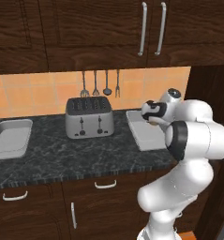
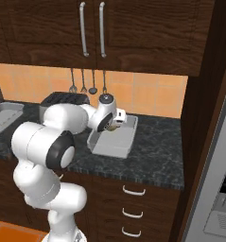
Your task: Place one onion and one fish in each tupperware on the nearby counter, to pack two identical lunches.
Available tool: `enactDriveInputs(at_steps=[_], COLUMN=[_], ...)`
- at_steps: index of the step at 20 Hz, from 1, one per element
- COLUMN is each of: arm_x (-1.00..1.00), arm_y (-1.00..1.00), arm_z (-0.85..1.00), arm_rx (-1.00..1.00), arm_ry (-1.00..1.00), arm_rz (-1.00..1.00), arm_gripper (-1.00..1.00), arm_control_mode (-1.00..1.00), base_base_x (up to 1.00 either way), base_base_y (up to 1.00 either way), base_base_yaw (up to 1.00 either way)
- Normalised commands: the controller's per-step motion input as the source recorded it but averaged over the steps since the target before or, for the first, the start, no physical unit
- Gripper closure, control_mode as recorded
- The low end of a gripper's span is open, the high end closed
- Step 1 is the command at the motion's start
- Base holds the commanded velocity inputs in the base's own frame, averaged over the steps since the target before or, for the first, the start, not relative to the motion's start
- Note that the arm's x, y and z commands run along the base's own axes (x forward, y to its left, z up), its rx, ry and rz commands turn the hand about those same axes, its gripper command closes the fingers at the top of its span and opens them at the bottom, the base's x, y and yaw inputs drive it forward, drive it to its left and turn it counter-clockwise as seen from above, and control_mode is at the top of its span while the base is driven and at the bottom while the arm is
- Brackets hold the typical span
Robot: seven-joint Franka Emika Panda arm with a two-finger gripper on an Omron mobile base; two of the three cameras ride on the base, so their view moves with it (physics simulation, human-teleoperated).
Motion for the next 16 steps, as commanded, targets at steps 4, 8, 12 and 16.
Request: enactDriveInputs(at_steps=[4,8,12,16], arm_x=[0.47,0.72,0.65,0.09], arm_y=[-0.26,0.00,0.01,0.03], arm_z=[-0.61,-0.53,-0.36,0.21], arm_rx=[0.00,0.00,0.00,0.00], arm_ry=[0.01,0.03,0.01,0.00], arm_rz=[0.09,0.05,0.01,0.00], arm_gripper=[1.00,1.00,-1.00,-1.00], arm_control_mode=[-1.00,-1.00,-1.00,-1.00], base_base_x=[0.00,0.00,0.00,0.00], base_base_y=[0.00,0.00,0.00,0.00], base_base_yaw=[0.00,0.00,0.00,0.00])
